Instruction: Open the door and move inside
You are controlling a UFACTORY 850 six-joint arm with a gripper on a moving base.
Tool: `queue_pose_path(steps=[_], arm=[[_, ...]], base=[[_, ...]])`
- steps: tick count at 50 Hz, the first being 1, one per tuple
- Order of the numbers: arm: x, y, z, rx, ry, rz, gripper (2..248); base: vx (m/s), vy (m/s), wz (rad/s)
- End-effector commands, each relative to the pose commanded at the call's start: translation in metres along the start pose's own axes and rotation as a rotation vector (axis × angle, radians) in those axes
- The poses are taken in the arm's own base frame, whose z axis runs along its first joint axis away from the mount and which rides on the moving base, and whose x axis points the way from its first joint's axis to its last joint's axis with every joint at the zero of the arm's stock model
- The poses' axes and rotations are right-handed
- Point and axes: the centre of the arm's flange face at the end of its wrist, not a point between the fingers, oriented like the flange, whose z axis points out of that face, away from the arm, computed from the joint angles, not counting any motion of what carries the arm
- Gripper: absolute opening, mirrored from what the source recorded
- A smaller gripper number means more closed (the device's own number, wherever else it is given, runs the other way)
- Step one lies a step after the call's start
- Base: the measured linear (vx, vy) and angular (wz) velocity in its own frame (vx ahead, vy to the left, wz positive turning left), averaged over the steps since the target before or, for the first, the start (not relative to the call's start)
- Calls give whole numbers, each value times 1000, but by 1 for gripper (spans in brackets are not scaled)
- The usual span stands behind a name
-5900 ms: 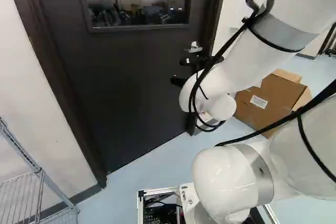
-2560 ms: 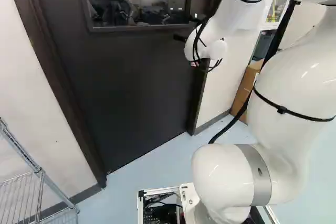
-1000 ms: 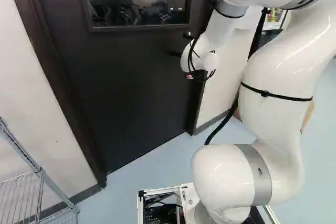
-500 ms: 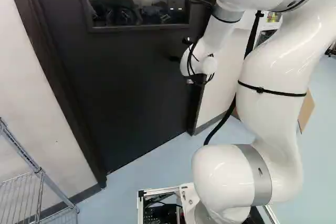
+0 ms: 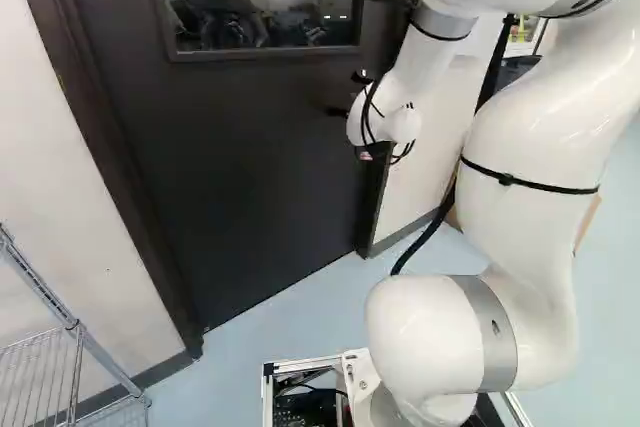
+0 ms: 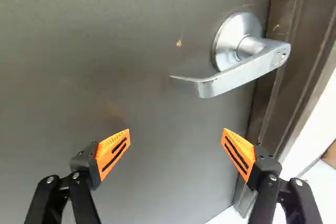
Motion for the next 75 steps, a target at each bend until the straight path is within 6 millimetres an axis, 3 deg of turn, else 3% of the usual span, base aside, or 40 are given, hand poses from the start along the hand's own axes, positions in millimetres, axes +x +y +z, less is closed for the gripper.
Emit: queue_pose_path(steps=[28,40,57,75], arm=[[24,6,-35,-25,65,-4,247],[36,3,-40,-21,92,-21,247],[52,-2,-46,-24,127,-182,247],[74,-7,-36,-15,164,-218,247]], base=[[0,0,0],[0,0,0],[0,0,0],[0,0,0]])
